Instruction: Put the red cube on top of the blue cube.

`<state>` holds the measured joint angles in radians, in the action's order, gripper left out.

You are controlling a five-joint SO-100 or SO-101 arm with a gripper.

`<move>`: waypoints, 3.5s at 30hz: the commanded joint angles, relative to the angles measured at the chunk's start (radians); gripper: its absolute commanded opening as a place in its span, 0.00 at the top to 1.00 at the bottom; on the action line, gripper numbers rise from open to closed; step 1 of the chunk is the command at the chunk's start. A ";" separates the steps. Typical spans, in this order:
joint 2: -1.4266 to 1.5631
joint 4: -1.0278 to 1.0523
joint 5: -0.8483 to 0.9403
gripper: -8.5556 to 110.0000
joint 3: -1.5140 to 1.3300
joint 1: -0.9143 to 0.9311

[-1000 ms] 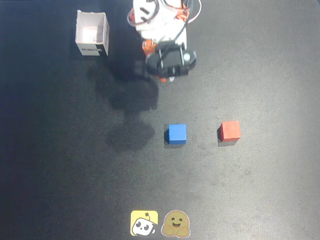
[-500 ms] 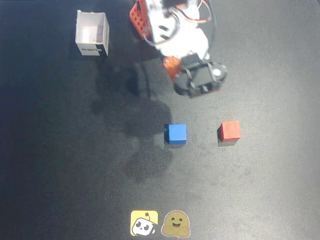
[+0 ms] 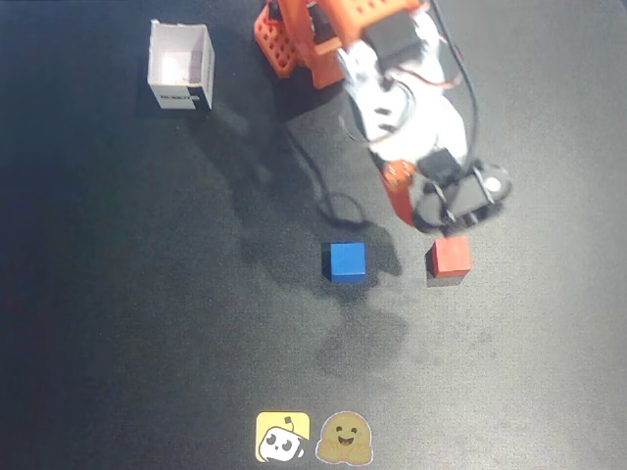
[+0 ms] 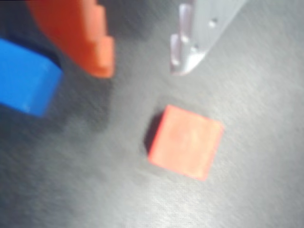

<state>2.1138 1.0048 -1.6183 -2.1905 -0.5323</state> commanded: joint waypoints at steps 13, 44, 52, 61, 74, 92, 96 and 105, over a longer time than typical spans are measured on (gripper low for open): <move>-0.130 -0.049 -0.084 0.78 0.129 -0.057; -0.368 -0.385 -0.229 0.74 -0.005 -0.097; -0.411 -0.486 -0.278 0.74 -0.077 -0.100; -0.428 -0.538 -0.344 0.75 -0.118 -0.118; -0.477 -0.615 -0.396 0.86 -0.158 -0.123; -0.282 -0.462 -0.362 0.88 -0.146 -0.098; -0.215 -0.327 -0.325 0.88 -0.094 -0.072; -0.087 -0.155 -0.284 0.88 -0.057 -0.003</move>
<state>1.9512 0.8130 -1.9159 -2.3025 -0.5538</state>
